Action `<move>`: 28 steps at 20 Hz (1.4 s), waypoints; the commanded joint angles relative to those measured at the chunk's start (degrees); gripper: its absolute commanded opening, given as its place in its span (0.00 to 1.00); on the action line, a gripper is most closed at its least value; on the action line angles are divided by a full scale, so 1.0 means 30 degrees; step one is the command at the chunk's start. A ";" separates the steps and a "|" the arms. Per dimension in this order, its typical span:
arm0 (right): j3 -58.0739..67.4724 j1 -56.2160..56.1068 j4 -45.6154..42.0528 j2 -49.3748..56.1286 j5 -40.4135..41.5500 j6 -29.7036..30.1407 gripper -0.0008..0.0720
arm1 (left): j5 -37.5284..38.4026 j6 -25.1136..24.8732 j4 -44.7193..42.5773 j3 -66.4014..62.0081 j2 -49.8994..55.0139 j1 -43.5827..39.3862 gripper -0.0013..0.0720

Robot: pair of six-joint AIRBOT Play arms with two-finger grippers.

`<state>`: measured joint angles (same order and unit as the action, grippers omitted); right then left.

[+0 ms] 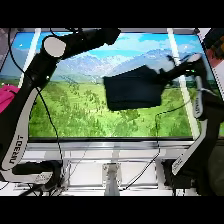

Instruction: Fold the clothes and pants, and hang the long-sleeved shirts on hangers.

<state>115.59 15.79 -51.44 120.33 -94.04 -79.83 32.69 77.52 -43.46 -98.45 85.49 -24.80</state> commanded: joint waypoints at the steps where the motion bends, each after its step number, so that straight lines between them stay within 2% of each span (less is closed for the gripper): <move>1: 0.0073 0.3300 -0.2754 -0.1741 -0.0561 -0.1071 0.02 | 0.0058 0.0007 0.0073 -0.0007 -0.0015 0.0000 0.75; 7: 0.0073 1.1679 -0.4889 -0.2754 -0.2543 -0.1100 0.02 | 0.0561 0.0007 0.0066 -0.0007 -0.0015 -0.0007 0.75; 10: 0.0073 1.4863 -0.7278 -0.2754 -0.3315 -0.2543 0.02 | 0.0554 0.0007 0.0066 -0.0007 -0.0015 -0.0007 0.75; 15: 0.0073 1.7711 -1.0652 -0.2754 -0.3716 -0.4306 0.02 | 0.0554 0.0015 0.0066 -0.0007 -0.0015 -0.0029 0.75; 17: 0.0073 1.7996 -1.0462 -0.2754 -0.3541 -0.4816 0.04 | 0.0554 0.0007 0.0066 -0.0007 -0.0015 -0.0036 0.75; 18: 0.0095 1.8017 -1.0382 -0.2769 -0.3730 -0.5508 0.23 | 0.0561 0.0007 0.0058 -0.0007 -0.0015 -0.0029 0.75; 19: 0.0313 1.8017 -1.0295 -0.2776 -0.3818 -0.5916 0.51 | 0.0561 0.0007 0.0058 -0.0007 -0.0015 -0.0029 0.75; 20: 0.0780 1.8017 -0.9981 -0.2849 -0.3796 -0.6120 0.71 | 0.0561 0.0000 0.0058 -0.0007 -0.0015 -0.0029 0.75; 22: 0.2135 1.8017 -0.8393 -0.3184 -0.3388 -0.6084 0.71 | 0.0554 -0.0007 0.0044 -0.0007 -0.0015 0.0000 0.75; 24: 0.2506 1.8017 -0.6200 -0.4284 -0.1632 -0.6091 0.71 | 0.0568 -0.0007 0.0036 -0.0007 -0.0015 0.0168 0.73; 25: 0.2361 1.8003 -0.4320 -0.4932 -0.0532 -0.6025 0.69 | 0.0554 -0.0007 0.0029 -0.0007 -0.0022 0.0211 0.61; 26: 0.2142 1.7864 -0.1647 -0.5646 0.0437 -0.5253 0.47 | 0.0568 -0.0029 -0.0029 -0.0007 -0.0080 0.0372 0.40; 27: 0.1872 1.7639 0.1209 -0.6288 0.1166 -0.4510 0.11 | 0.0678 -0.0831 -0.0044 -0.0007 -0.0240 0.0546 0.04; 28: 0.1596 1.7289 0.4692 -0.6856 0.2171 -0.4095 0.03 | 0.0772 -0.2368 -0.0138 -0.0007 -0.0488 0.0721 0.05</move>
<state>121.16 68.93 -60.23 104.16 -95.88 -95.70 34.57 75.88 -43.53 -98.43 84.93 -23.62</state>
